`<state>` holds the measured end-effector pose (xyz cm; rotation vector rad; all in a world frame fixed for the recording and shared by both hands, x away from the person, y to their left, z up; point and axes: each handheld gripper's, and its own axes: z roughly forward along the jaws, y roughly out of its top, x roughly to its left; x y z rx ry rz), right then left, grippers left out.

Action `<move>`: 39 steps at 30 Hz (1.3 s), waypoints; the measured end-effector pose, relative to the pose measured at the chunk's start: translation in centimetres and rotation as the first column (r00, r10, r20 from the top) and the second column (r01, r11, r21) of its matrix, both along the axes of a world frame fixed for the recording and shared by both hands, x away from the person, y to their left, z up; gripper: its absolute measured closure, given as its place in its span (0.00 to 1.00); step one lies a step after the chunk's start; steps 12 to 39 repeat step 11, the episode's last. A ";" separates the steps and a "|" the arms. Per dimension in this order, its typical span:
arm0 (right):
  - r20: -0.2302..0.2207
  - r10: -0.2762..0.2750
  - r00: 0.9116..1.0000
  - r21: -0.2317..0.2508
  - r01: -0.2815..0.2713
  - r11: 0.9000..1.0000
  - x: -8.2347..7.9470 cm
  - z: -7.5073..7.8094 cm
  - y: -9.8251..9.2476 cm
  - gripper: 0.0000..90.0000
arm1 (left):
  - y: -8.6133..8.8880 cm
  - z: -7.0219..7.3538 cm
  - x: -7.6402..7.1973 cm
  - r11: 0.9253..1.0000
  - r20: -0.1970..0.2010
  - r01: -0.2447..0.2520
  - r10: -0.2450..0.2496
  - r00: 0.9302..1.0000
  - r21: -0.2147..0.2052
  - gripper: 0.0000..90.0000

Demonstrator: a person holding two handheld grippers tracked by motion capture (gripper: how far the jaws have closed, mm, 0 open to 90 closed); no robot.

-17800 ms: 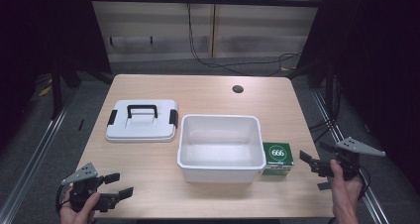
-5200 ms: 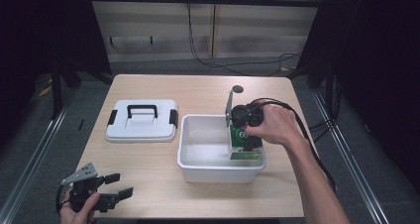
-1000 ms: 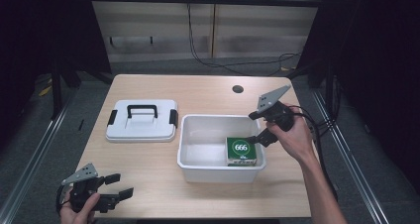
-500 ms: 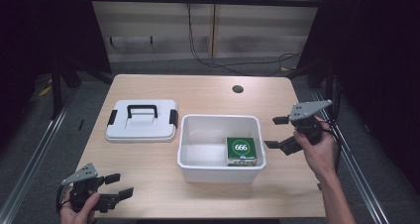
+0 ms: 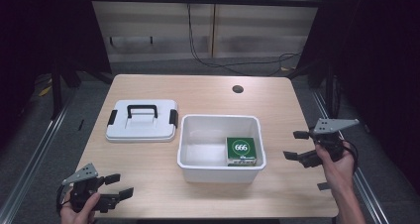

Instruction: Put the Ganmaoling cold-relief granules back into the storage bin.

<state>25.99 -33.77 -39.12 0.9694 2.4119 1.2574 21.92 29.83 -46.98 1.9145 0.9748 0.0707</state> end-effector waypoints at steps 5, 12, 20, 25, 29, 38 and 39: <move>0.037 -0.089 0.995 0.029 0.088 0.996 -1.0 -2.0 -1.1 0.16 | 0.2 0.1 -0.1 1.000 0.010 -0.004 0.004 1.000 -0.006 0.19; 0.002 -0.150 0.989 0.038 0.150 0.988 -1.3 -4.5 -2.3 0.15 | 0.2 0.2 -0.1 1.000 0.021 -0.004 0.005 1.000 -0.023 0.19; 0.002 -0.150 0.989 0.038 0.150 0.988 -1.3 -4.5 -2.3 0.15 | 0.2 0.2 -0.1 1.000 0.021 -0.004 0.005 1.000 -0.023 0.19; 0.002 -0.150 0.989 0.038 0.150 0.988 -1.3 -4.5 -2.3 0.15 | 0.2 0.2 -0.1 1.000 0.021 -0.004 0.005 1.000 -0.023 0.19; 0.002 -0.150 0.989 0.038 0.150 0.988 -1.3 -4.5 -2.3 0.15 | 0.2 0.2 -0.1 1.000 0.021 -0.004 0.005 1.000 -0.023 0.19; 0.002 -0.150 0.989 0.038 0.150 0.988 -1.3 -4.5 -2.3 0.15 | 0.2 0.2 -0.1 1.000 0.021 -0.004 0.005 1.000 -0.023 0.19; 0.002 -0.150 0.989 0.038 0.150 0.988 -1.3 -4.5 -2.3 0.15 | 0.2 0.2 -0.1 1.000 0.021 -0.004 0.005 1.000 -0.023 0.19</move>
